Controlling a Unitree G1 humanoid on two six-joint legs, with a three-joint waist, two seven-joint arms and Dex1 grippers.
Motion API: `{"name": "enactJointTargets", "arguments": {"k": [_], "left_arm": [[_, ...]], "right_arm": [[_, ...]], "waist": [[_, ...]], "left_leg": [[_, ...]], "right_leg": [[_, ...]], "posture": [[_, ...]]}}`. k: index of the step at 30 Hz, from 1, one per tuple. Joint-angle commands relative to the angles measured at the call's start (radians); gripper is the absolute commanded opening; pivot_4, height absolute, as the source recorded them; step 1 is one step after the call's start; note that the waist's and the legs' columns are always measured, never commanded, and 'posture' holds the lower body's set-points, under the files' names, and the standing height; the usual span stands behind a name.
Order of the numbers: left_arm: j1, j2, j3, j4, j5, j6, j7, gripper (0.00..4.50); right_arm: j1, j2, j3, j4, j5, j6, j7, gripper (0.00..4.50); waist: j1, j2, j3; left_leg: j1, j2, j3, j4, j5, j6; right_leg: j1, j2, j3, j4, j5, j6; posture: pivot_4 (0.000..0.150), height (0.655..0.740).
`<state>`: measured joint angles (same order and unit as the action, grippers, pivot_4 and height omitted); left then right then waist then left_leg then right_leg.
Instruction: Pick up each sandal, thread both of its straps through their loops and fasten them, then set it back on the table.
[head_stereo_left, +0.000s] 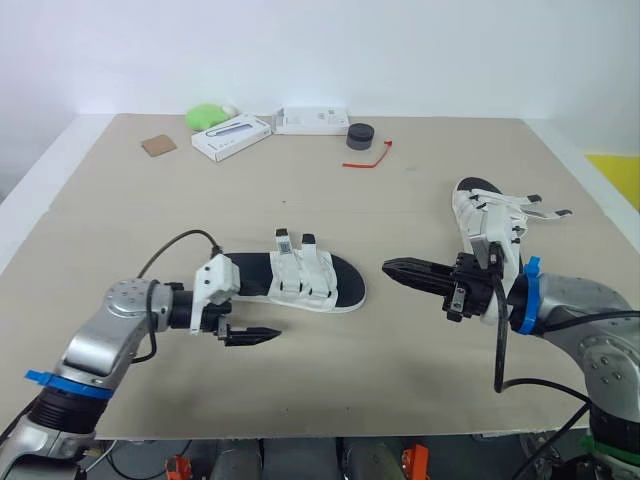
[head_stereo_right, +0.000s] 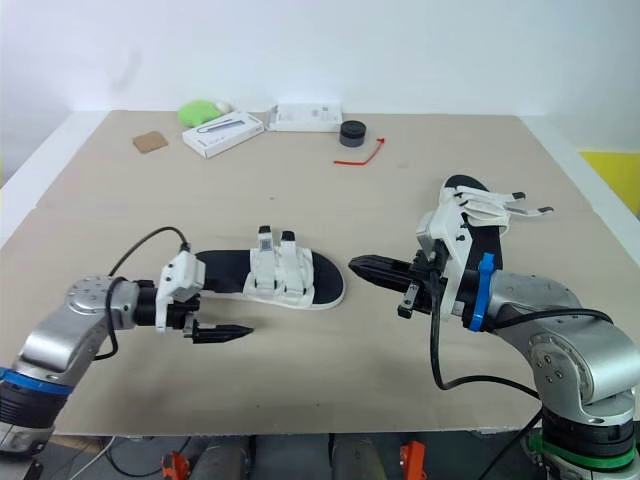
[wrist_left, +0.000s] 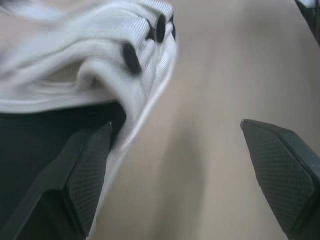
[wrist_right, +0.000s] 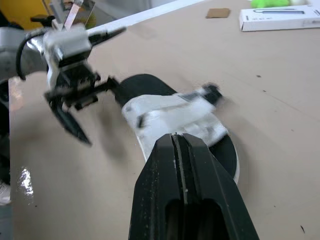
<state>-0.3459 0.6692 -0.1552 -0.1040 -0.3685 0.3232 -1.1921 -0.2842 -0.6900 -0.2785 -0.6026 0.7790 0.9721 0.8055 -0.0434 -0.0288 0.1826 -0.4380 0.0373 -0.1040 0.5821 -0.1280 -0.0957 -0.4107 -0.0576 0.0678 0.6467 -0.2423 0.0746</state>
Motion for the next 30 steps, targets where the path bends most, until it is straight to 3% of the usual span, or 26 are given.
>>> {"name": "enactJointTargets", "arguments": {"k": [1, 3, 5, 12, 17, 21, 25, 30], "left_arm": [[-0.038, -0.032, -0.043, 0.066, 0.046, -0.045, -0.010, 4.24], [-0.066, -0.063, -0.060, 0.121, 0.069, -0.074, -0.005, 3.86], [-0.088, -0.090, -0.069, 0.169, 0.088, -0.104, 0.004, 3.20], [-0.117, -0.148, -0.009, 0.223, 0.050, -0.071, 0.033, 0.10], [-0.113, -0.178, 0.056, 0.190, 0.021, 0.033, 0.159, 0.02], [-0.104, -0.230, 0.135, 0.130, 0.023, 0.169, 0.384, 0.02], [-0.183, -0.333, 0.244, 0.186, 0.141, 0.292, 0.813, 0.02], [-0.277, -0.420, 0.330, 0.303, 0.193, 0.321, 1.089, 0.02]], "right_arm": [[0.016, -0.013, -0.007, -0.057, 0.038, -0.021, -0.019, 0.00], [0.027, -0.013, 0.001, -0.066, 0.042, -0.026, -0.032, 0.00], [0.037, -0.009, 0.008, -0.070, 0.045, -0.030, -0.048, 0.00], [0.070, -0.004, 0.033, -0.078, 0.051, -0.056, -0.092, 0.00], [0.074, -0.009, 0.058, -0.062, 0.044, -0.078, -0.100, 0.00], [0.061, -0.016, 0.081, -0.037, 0.039, -0.094, -0.088, 0.00], [0.028, -0.025, 0.120, -0.007, 0.030, -0.111, -0.061, 0.00], [0.011, -0.037, 0.126, 0.007, 0.036, -0.127, -0.037, 0.00]], "waist": [[0.001, 0.000, 0.000], [0.000, 0.000, 0.000], [0.002, 0.001, -0.001], [0.001, 0.001, -0.001], [0.000, 0.001, -0.001], [-0.003, 0.001, -0.001], [-0.002, 0.001, -0.001], [-0.002, 0.000, 0.000]], "left_leg": [[0.000, 0.000, 0.000, 0.000, 0.000, 0.000], [0.000, 0.000, 0.000, 0.001, 0.000, 0.000], [0.001, 0.000, 0.000, 0.001, 0.000, 0.000], [0.000, -0.001, 0.000, 0.003, 0.000, 0.001], [0.001, 0.000, 0.000, 0.003, 0.000, 0.002], [0.001, 0.000, 0.000, 0.004, 0.000, 0.003], [0.001, 0.000, 0.000, 0.004, 0.001, 0.004], [0.001, -0.001, 0.000, 0.005, 0.002, 0.005]], "right_leg": [[0.000, 0.000, 0.000, 0.000, 0.000, 0.000], [0.001, 0.000, 0.000, 0.000, 0.000, 0.001], [0.002, 0.000, 0.000, 0.000, 0.001, 0.001], [0.003, 0.000, 0.000, 0.000, 0.000, 0.002], [0.003, 0.000, 0.000, 0.000, 0.001, 0.002], [0.003, 0.000, 0.001, 0.000, 0.002, 0.003], [0.004, 0.000, 0.001, 0.000, 0.004, 0.003], [0.004, 0.001, 0.002, 0.000, 0.006, 0.005]], "posture": [[0.150, 0.7400], [0.150, 0.7400], [0.150, 0.7400], [0.150, 0.7400], [0.150, 0.7400], [0.150, 0.7400], [0.150, 0.7400], [0.150, 0.7400]]}}
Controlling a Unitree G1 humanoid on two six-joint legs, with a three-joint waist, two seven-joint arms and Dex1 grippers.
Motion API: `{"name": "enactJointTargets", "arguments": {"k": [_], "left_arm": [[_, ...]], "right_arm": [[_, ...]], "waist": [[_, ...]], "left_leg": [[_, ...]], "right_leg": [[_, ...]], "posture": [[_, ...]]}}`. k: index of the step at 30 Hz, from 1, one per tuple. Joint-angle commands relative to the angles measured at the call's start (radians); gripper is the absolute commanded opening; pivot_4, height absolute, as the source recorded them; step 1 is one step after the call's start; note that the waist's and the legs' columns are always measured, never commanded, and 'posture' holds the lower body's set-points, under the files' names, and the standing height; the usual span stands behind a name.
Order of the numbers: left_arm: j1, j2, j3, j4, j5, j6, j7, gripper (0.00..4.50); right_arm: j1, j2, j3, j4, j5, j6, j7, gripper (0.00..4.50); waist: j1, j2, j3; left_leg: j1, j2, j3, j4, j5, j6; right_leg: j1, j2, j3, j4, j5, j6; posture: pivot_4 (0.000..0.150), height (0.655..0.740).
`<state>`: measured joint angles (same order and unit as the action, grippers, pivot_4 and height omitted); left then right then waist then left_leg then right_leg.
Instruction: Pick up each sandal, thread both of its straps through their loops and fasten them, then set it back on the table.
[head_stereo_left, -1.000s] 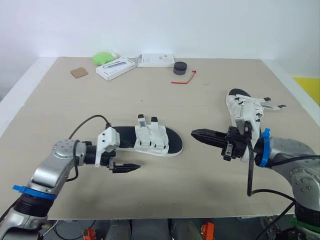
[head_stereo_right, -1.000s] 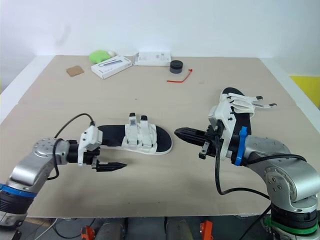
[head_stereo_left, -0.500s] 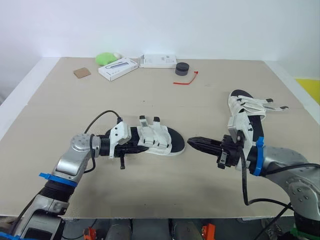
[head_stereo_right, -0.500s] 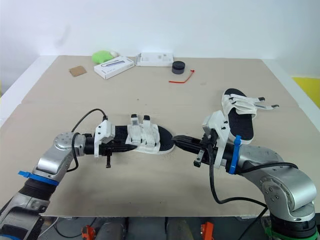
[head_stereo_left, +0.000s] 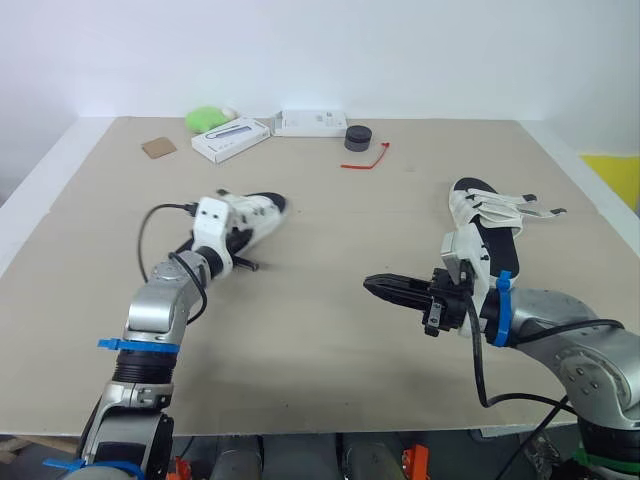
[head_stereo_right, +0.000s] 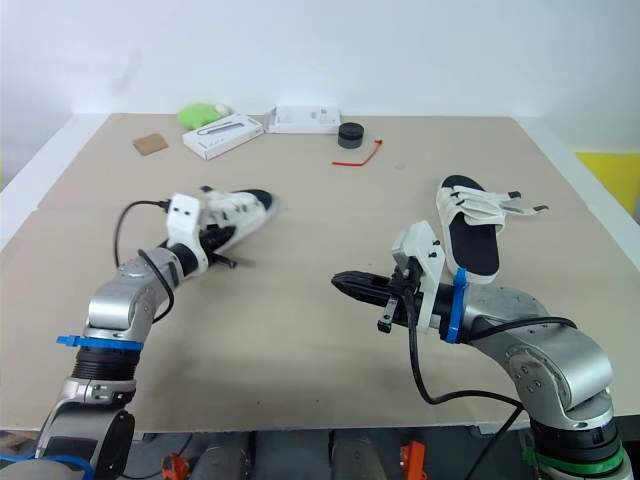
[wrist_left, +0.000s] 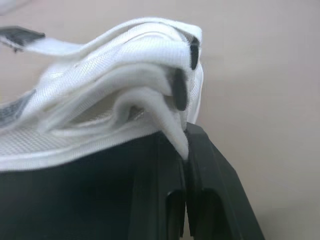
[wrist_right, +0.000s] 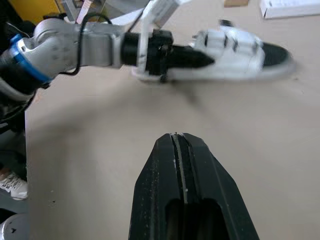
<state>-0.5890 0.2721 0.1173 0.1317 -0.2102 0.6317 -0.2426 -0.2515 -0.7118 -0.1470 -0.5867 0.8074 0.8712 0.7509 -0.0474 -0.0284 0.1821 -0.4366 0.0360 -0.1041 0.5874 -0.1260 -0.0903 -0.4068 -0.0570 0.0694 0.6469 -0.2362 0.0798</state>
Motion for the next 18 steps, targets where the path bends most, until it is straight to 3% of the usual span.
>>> {"name": "enactJointTargets", "arguments": {"k": [1, 8, 11, 18], "left_arm": [[-0.053, -0.036, 0.067, 0.095, 0.041, 0.006, 0.172, 0.02], [-0.083, -0.077, 0.042, 0.161, 0.056, -0.020, 0.207, 0.02], [-0.095, -0.104, 0.047, 0.170, 0.044, -0.066, 0.202, 0.90], [-0.088, -0.084, 0.073, 0.090, 0.056, -0.025, 0.242, 4.25]], "right_arm": [[-0.022, -0.018, -0.006, -0.007, 0.006, -0.028, 0.019, 0.00], [-0.011, -0.032, -0.005, -0.010, -0.001, -0.030, 0.014, 0.00], [-0.007, -0.033, -0.005, -0.007, -0.008, -0.035, 0.012, 0.00], [-0.024, -0.040, -0.005, 0.016, -0.013, -0.044, 0.019, 0.00]], "waist": [[0.003, 0.000, 0.000], [0.004, 0.000, 0.000], [0.004, 0.000, -0.001], [0.001, 0.000, 0.000]], "left_leg": [[0.000, 0.000, 0.000, 0.000, 0.000, 0.000], [0.000, -0.002, 0.000, 0.000, 0.000, 0.000], [0.000, -0.002, 0.000, 0.000, 0.001, -0.001], [0.000, -0.003, 0.000, 0.001, 0.001, -0.001]], "right_leg": [[0.000, 0.000, 0.000, 0.000, 0.000, 0.000], [0.000, -0.001, 0.001, 0.000, 0.001, 0.002], [0.001, -0.001, 0.001, 0.000, 0.001, 0.001], [0.000, -0.002, 0.002, 0.000, 0.001, 0.002]], "posture": [[0.150, 0.7400], [0.150, 0.7400], [0.150, 0.7400], [0.150, 0.7400]]}}
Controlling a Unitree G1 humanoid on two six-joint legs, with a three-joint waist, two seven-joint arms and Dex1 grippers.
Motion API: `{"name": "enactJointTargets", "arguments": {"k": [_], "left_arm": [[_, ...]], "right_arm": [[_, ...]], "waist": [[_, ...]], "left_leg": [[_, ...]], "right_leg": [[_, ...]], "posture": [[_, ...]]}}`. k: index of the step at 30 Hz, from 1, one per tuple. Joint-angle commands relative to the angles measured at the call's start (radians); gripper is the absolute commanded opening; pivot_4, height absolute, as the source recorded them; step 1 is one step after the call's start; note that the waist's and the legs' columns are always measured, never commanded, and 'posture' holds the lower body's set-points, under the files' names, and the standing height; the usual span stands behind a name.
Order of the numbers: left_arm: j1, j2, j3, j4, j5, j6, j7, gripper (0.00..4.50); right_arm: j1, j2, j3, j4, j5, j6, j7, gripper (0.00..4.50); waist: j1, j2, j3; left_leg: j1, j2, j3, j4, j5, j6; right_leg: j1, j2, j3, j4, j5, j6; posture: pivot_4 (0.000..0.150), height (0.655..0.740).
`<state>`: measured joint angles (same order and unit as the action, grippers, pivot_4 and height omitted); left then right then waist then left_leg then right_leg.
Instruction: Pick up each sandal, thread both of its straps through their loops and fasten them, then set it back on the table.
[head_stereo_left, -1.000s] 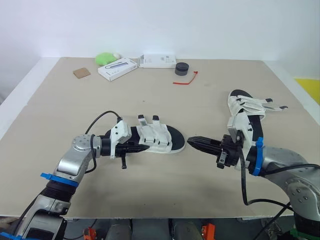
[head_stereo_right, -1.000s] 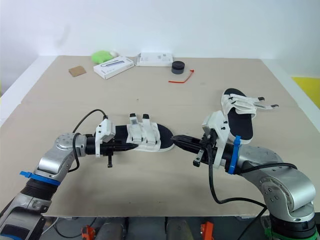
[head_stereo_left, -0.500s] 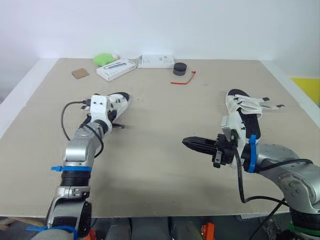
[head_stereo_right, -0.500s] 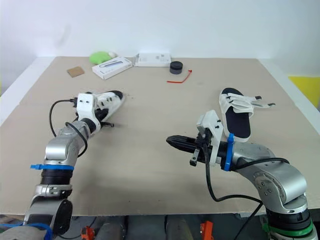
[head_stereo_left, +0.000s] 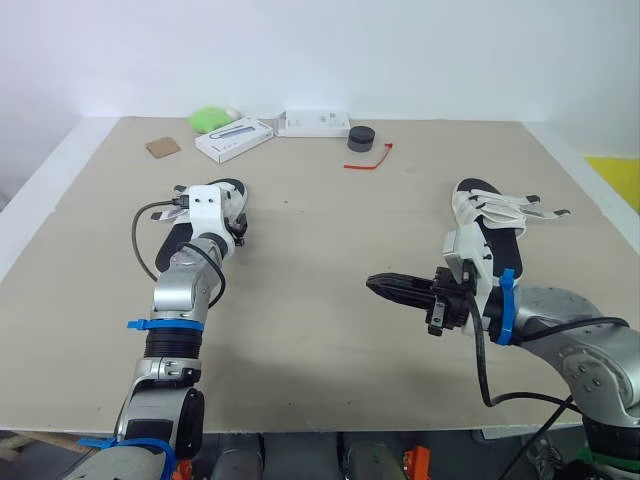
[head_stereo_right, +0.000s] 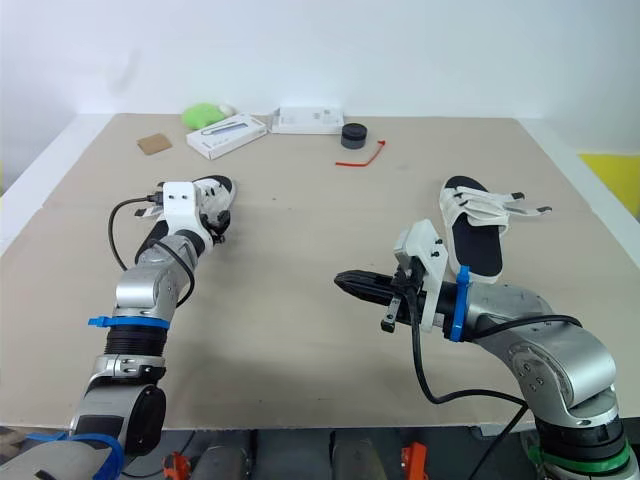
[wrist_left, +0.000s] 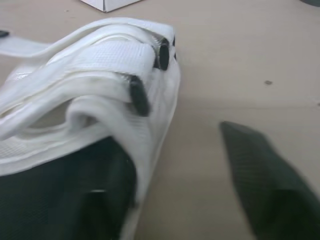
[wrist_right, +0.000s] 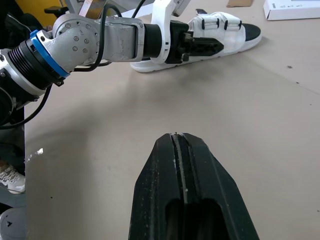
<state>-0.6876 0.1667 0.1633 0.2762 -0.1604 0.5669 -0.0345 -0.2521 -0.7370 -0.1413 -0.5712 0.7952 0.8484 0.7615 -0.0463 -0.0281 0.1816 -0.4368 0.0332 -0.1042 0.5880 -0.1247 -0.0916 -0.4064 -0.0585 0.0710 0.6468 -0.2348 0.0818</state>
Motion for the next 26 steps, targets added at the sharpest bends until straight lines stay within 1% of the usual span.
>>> {"name": "enactJointTargets", "arguments": {"k": [1, 4, 5, 8, 10, 12, 13, 14, 15, 16, 17, 19, 20, 23, 26], "left_arm": [[0.020, 0.028, 0.039, -0.091, 0.004, 0.063, 0.045, 4.45], [0.038, 0.038, 0.063, -0.179, -0.008, 0.126, 0.069, 4.45], [0.052, 0.044, 0.074, -0.237, -0.015, 0.161, 0.072, 4.45], [0.089, 0.063, 0.083, -0.368, -0.033, 0.230, 0.061, 4.45], [0.130, 0.084, 0.066, -0.458, -0.051, 0.264, 0.021, 4.45], [0.193, 0.113, 0.057, -0.581, -0.119, 0.274, -0.077, 4.45], [0.236, 0.131, 0.059, -0.648, -0.183, 0.271, -0.156, 4.45], [0.295, 0.162, 0.065, -0.728, -0.278, 0.276, -0.270, 4.45], [0.335, 0.185, 0.070, -0.778, -0.344, 0.280, -0.345, 4.45], [0.385, 0.230, 0.047, -0.823, -0.352, 0.222, -0.427, 4.45], [0.446, 0.269, 0.031, -0.856, -0.332, 0.131, -0.500, 4.45], [0.523, 0.288, 0.038, -0.850, -0.301, 0.032, -0.526, 4.45], [0.543, 0.287, 0.048, -0.837, -0.302, 0.011, -0.527, 4.45], [0.627, 0.314, 0.051, -0.747, -0.305, -0.024, -0.584, 4.45], [0.678, 0.340, 0.049, -0.721, -0.341, -0.043, -0.650, 4.45]], "right_arm": [[-0.029, -0.016, -0.010, 0.009, -0.002, -0.022, 0.010, 0.00], [-0.036, -0.020, -0.009, 0.024, -0.005, -0.027, 0.018, 0.00], [-0.040, -0.022, -0.006, 0.034, -0.007, -0.031, 0.023, 0.00], [-0.050, -0.026, -0.004, 0.053, -0.007, -0.035, 0.034, 0.00], [-0.054, -0.028, -0.009, 0.068, -0.005, -0.037, 0.043, 0.00], [-0.053, -0.033, -0.015, 0.094, -0.009, -0.042, 0.056, 0.00], [-0.044, -0.042, -0.017, 0.113, -0.019, -0.046, 0.067, 0.00], [-0.024, -0.057, -0.018, 0.137, -0.038, -0.055, 0.079, 0.00], [-0.008, -0.068, -0.017, 0.153, -0.052, -0.063, 0.089, 0.00], [0.013, -0.082, -0.010, 0.166, -0.073, -0.076, 0.099, 0.00], [0.041, -0.093, -0.004, 0.175, -0.094, -0.091, 0.107, 0.00], [0.094, -0.102, -0.008, 0.186, -0.117, -0.111, 0.115, 0.00], [0.108, -0.102, -0.011, 0.190, -0.123, -0.116, 0.116, 0.00], [0.192, -0.093, -0.061, 0.165, -0.122, -0.119, 0.097, 0.00], [0.257, -0.075, -0.103, 0.123, -0.104, -0.113, 0.069, 0.00]], "waist": [[-0.001, 0.000, 0.000], [-0.002, 0.000, 0.000], [-0.001, -0.001, 0.000], [0.001, -0.002, 0.001], [0.003, -0.002, 0.001], [0.003, -0.002, 0.001], [0.002, -0.002, 0.001], [0.002, -0.002, 0.001], [0.002, -0.002, 0.001], [0.003, -0.002, 0.001], [0.003, -0.002, 0.001], [0.003, -0.002, 0.001], [0.003, -0.001, 0.001], [0.003, -0.001, 0.001], [0.003, -0.002, 0.001]], "left_leg": [[0.000, 0.000, 0.000, 0.000, 0.000, 0.000], [0.000, 0.000, 0.000, -0.001, 0.000, 0.000], [-0.001, 0.000, 0.000, -0.001, 0.000, 0.000], [-0.001, 0.000, 0.000, -0.001, -0.001, -0.001], [-0.002, 0.000, 0.000, -0.001, -0.001, -0.001], [-0.002, -0.001, 0.000, -0.001, -0.001, -0.001], [-0.002, -0.001, 0.000, -0.001, -0.001, -0.001], [-0.002, -0.001, 0.000, -0.001, -0.001, -0.002], [-0.002, -0.001, 0.000, -0.001, -0.001, -0.002], [-0.002, 0.000, 0.000, -0.001, -0.001, -0.002], [-0.002, 0.000, 0.000, -0.002, -0.001, -0.002], [-0.001, 0.000, 0.000, -0.002, -0.002, -0.002], [-0.001, 0.000, 0.000, -0.002, -0.002, -0.002], [0.000, 0.000, 0.001, 0.000, -0.002, -0.001], [-0.001, 0.000, 0.001, 0.001, -0.002, -0.001]], "right_leg": [[0.000, 0.000, 0.000, 0.000, 0.000, 0.000], [-0.001, 0.000, 0.000, 0.000, 0.001, 0.001], [-0.001, 0.000, 0.000, 0.000, 0.001, 0.003], [-0.001, 0.000, 0.000, 0.000, 0.001, 0.004], [-0.001, 0.000, 0.000, 0.000, 0.001, 0.004], [-0.001, 0.000, 0.000, -0.001, 0.000, 0.004], [-0.001, 0.000, 0.000, -0.001, 0.000, 0.003], [-0.001, -0.001, 0.001, -0.001, -0.002, 0.000], [-0.001, -0.001, 0.001, -0.001, -0.002, 0.000], [-0.001, -0.001, 0.000, -0.001, -0.003, -0.001], [-0.001, -0.001, 0.000, -0.001, -0.003, -0.001], [-0.001, -0.001, 0.000, -0.001, -0.004, -0.003], [-0.001, -0.001, 0.000, -0.001, -0.004, -0.003], [-0.001, -0.001, 0.000, -0.001, -0.003, -0.003], [-0.001, -0.002, 0.000, -0.001, -0.003, -0.003]], "posture": [[0.150, 0.7400], [0.150, 0.7400], [0.150, 0.7400], [0.150, 0.7400], [0.150, 0.7400], [0.150, 0.7400], [0.150, 0.7400], [0.150, 0.7400], [0.150, 0.7400], [0.150, 0.7400], [0.150, 0.7400], [0.150, 0.7400], [0.150, 0.7400], [0.150, 0.7400], [0.150, 0.7400]]}}
